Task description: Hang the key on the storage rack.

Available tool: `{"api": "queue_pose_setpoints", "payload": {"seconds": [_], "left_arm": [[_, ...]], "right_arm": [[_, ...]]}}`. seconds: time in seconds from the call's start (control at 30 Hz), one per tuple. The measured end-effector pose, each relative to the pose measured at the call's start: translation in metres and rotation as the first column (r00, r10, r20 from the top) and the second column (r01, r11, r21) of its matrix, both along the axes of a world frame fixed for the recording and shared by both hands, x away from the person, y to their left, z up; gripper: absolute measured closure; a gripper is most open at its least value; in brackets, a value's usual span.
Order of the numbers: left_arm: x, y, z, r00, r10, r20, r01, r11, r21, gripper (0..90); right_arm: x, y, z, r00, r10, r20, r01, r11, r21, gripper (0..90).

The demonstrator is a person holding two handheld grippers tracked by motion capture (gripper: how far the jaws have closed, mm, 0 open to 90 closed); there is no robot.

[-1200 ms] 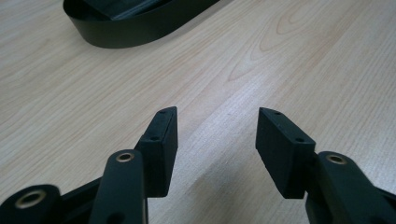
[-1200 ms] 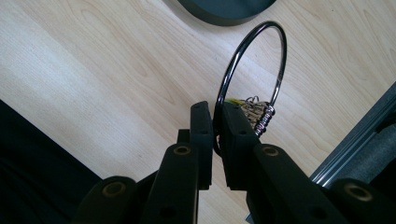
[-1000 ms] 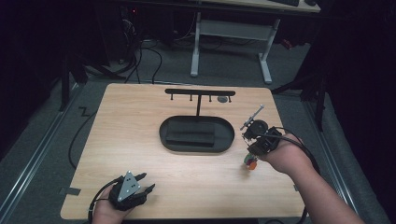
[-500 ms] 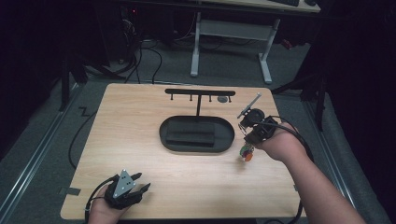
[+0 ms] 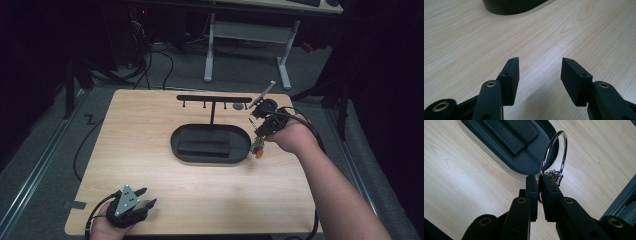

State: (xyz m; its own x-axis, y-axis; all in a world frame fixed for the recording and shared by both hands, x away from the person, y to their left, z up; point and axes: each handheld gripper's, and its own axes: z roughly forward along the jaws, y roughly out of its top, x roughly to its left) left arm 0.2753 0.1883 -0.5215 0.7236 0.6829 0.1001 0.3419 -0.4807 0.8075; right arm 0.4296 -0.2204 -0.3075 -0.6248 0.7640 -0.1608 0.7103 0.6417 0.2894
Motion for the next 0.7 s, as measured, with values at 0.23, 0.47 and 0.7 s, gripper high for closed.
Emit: {"api": "queue_pose_setpoints", "payload": {"seconds": [0.23, 0.47, 0.7], "left_arm": [[-0.003, 0.002, 0.001, 1.0000, -0.003, -0.001, 0.003, 1.0000, -0.002, 49.5], [-0.003, -0.003, -0.001, 0.9994, -0.034, -0.002, 0.034, 0.9994, 0.011, 49.5], [-0.005, -0.004, 0.000, 0.9990, -0.045, -0.005, 0.045, 0.9989, 0.012, 49.5]], "right_arm": [[0.016, -0.003, 0.001, 0.9988, -0.048, 0.008, 0.048, 0.9988, 0.009, 84.8], [0.025, -0.003, 0.005, 0.9974, -0.069, 0.018, 0.069, 0.9976, 0.006, 84.8], [0.026, 0.011, -0.002, 0.9991, -0.042, 0.001, 0.042, 0.9991, -0.005, 84.8]]}}
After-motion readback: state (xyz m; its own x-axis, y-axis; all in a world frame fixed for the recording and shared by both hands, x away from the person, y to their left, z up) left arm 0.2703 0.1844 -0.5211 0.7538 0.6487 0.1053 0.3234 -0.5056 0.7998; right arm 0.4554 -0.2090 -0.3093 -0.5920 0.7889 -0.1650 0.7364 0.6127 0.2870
